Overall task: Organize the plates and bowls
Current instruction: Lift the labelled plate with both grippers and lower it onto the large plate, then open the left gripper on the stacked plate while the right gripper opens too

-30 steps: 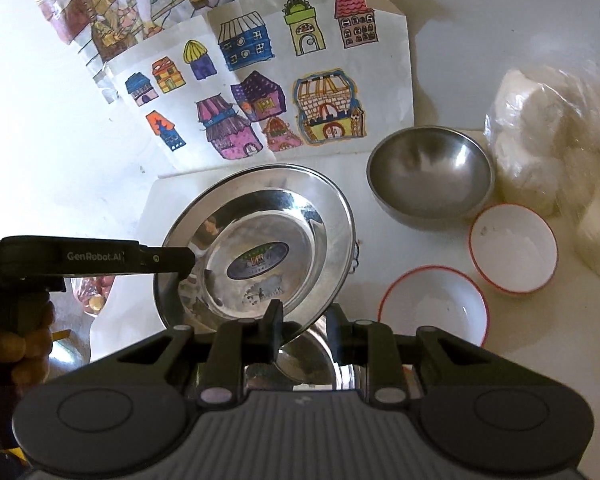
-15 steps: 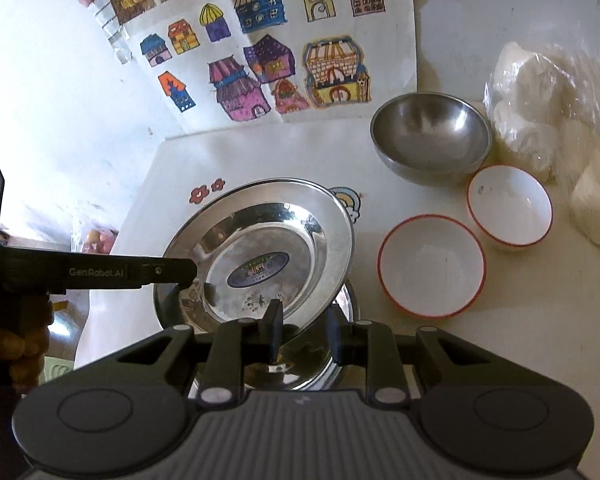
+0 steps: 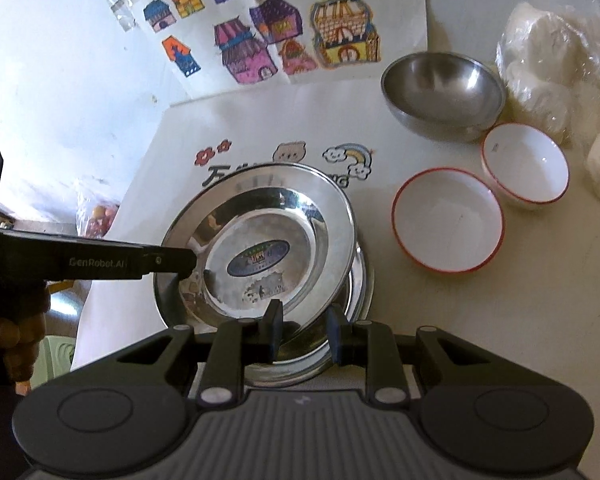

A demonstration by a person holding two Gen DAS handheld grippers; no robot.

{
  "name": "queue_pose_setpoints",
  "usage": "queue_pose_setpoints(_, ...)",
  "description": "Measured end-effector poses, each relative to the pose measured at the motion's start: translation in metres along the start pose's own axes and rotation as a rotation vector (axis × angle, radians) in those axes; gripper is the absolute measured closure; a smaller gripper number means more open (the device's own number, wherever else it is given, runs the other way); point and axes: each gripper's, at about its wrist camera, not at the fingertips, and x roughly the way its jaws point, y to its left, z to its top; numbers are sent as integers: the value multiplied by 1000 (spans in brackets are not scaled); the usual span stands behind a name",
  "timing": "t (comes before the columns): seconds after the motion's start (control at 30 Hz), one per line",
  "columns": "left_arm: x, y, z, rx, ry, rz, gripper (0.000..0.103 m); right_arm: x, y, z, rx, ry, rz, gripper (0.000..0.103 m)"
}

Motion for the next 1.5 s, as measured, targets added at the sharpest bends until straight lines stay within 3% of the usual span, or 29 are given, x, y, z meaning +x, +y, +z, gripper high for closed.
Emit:
queue_pose_setpoints(0.73, 14, -6, -4, 50, 81, 34, 79, 16, -5, 0, 2, 85, 3, 77)
queue_pose_setpoints(1.5, 20, -8, -5, 72, 97, 36, 76, 26, -6, 4, 12, 111, -2, 77)
